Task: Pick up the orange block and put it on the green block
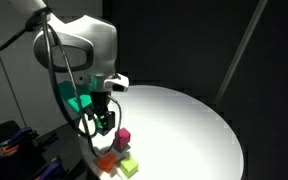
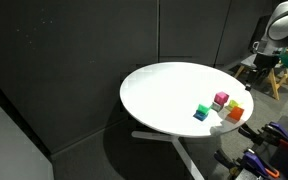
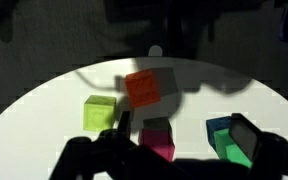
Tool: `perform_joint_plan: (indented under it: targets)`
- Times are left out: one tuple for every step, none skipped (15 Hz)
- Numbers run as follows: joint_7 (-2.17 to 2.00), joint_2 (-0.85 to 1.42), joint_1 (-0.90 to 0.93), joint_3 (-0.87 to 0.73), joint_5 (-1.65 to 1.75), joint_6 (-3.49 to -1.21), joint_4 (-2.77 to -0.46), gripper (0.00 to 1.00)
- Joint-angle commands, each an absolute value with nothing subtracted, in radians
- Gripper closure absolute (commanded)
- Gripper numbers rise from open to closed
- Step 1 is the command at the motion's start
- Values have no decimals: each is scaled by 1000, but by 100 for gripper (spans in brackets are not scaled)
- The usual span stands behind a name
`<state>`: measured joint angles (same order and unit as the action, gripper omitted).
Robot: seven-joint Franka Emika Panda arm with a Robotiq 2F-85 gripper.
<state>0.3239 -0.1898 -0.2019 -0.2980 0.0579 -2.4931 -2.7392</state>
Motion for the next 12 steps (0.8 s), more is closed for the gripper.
perform_joint_plan:
  targets:
    - [354, -143, -231, -315, 53, -2536, -2733, 0]
    - [359, -129, -235, -319, 51, -2552, -2734, 0]
    - [363, -111, -239, -321, 50, -2572, -2733, 0]
    - [367, -94, -241, -322, 48, -2586, -2731, 0]
    - [365, -73, -244, -321, 49, -2601, -2727, 0]
    - [367, -55, -245, -320, 46, -2614, -2725, 0]
    - [366, -36, -247, -317, 45, -2627, -2722, 0]
    - [367, -21, -248, -315, 42, -2639, -2720, 0]
    - [370, -2, -248, -312, 38, -2650, -2716, 0]
    - [369, 16, -249, -310, 36, -2662, -2710, 0]
    - [367, 36, -250, -307, 36, -2673, -2703, 0]
    - [360, 55, -252, -304, 38, -2683, -2697, 0]
